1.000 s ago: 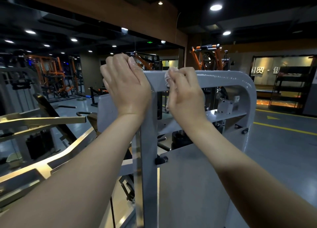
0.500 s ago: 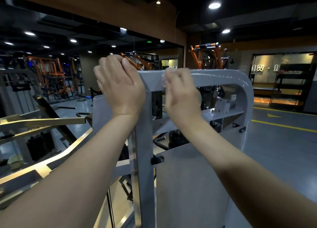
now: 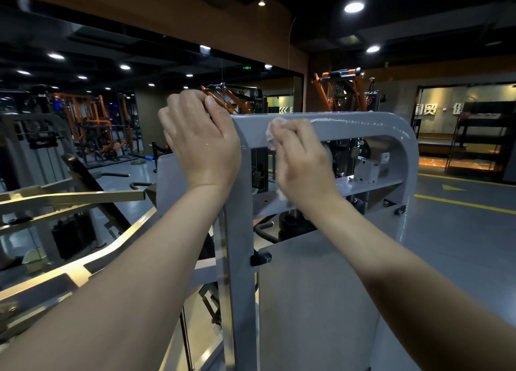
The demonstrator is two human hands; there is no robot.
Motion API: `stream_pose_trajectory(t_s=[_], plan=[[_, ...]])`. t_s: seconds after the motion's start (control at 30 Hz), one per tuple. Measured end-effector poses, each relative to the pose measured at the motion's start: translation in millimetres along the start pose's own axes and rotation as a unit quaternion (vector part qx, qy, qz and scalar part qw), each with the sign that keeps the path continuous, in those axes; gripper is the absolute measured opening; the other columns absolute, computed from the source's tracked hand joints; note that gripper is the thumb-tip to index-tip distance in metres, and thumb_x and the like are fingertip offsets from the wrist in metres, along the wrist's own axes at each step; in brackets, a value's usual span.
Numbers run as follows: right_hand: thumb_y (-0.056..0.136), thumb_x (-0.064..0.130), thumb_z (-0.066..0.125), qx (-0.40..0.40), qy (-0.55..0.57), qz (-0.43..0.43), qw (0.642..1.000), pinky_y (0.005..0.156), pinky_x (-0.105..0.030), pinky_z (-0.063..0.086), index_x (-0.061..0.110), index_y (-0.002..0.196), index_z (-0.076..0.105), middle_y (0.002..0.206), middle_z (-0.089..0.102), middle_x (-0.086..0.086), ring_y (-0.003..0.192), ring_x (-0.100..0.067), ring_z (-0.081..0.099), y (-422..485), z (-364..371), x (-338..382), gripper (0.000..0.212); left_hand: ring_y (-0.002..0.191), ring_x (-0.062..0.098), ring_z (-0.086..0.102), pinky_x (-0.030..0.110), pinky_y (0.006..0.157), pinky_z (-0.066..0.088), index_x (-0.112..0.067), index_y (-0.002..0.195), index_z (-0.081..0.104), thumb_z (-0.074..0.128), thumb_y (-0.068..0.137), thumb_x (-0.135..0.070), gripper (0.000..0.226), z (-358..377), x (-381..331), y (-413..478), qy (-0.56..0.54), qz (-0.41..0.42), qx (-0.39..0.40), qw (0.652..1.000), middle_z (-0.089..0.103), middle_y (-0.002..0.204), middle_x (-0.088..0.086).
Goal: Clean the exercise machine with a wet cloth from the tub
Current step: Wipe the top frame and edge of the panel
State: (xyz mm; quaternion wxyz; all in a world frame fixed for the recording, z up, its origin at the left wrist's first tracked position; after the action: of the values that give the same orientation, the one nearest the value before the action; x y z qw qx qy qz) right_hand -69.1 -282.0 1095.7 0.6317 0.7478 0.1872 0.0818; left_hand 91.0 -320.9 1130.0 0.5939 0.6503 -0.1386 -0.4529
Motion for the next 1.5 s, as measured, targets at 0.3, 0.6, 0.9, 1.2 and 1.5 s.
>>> stream_pose_trajectory(t_s=[0.3,0.6,0.9,1.2,1.5], plan=[[0.095,-0.003,0.055,-0.037,0.009,0.063,0.997,0.080,-0.018,0.049,-0.003,0.114,0.063,0.110,0.057,-0.017,0.090,-0.017,0.055,4,-1,9,0.020,0.101,0.029,0.048,0.040,0.086,0.042,-0.006,0.099,0.055,0.039,0.103,-0.026,0.026,1,0,0,0.009,-0.001,-0.008,1.000,0.053,0.102,0.010],[0.100,0.004,0.056,-0.034,-0.009,0.123,0.992,0.076,-0.036,0.057,-0.003,0.122,0.062,0.112,0.051,-0.015,0.090,-0.021,0.055,-4,-23,-34,0.024,0.107,0.030,0.049,0.043,0.091,0.034,-0.012,0.103,0.056,0.038,0.105,-0.031,0.026,-6,-16,4,0.141,0.062,0.023,0.988,0.055,0.109,0.008],[0.085,-0.009,0.063,0.153,-0.052,0.046,0.986,0.092,-0.042,0.053,-0.001,0.157,0.025,0.130,0.037,-0.015,0.110,-0.027,0.047,-15,-36,-42,0.082,0.105,0.031,0.052,0.046,0.093,0.035,-0.012,0.100,0.059,0.047,0.103,-0.023,0.017,23,-64,-28,0.186,0.349,0.102,0.913,0.059,0.103,0.008],[0.082,0.012,0.059,0.084,-0.119,0.026,0.989,0.062,-0.036,0.053,0.001,0.106,0.063,0.102,0.056,-0.016,0.083,-0.028,0.056,-15,-63,-58,0.027,0.100,0.033,0.056,0.047,0.095,0.039,-0.009,0.095,0.059,0.048,0.102,-0.019,0.016,27,-54,-35,0.217,0.412,0.074,0.882,0.059,0.098,0.010],[0.095,0.002,0.060,-0.044,-0.006,0.148,0.988,0.079,-0.003,0.037,0.004,0.110,0.059,0.106,0.052,-0.010,0.085,-0.001,0.041,-2,-66,-63,0.015,0.096,0.032,0.056,0.047,0.094,0.038,-0.010,0.091,0.058,0.044,0.103,-0.021,0.021,30,-53,-36,0.223,0.416,0.067,0.879,0.059,0.095,0.009]])
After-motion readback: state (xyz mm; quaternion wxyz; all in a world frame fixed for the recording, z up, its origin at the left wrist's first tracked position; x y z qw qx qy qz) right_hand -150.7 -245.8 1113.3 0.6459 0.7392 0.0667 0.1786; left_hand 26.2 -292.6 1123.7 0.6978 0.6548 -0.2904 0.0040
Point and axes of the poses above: each hand's wrist, its own y-axis towards the middle knuckle, its own z-axis out of the palm, x = y × z, the point moved 4 cm from there along y, towards the middle knuckle
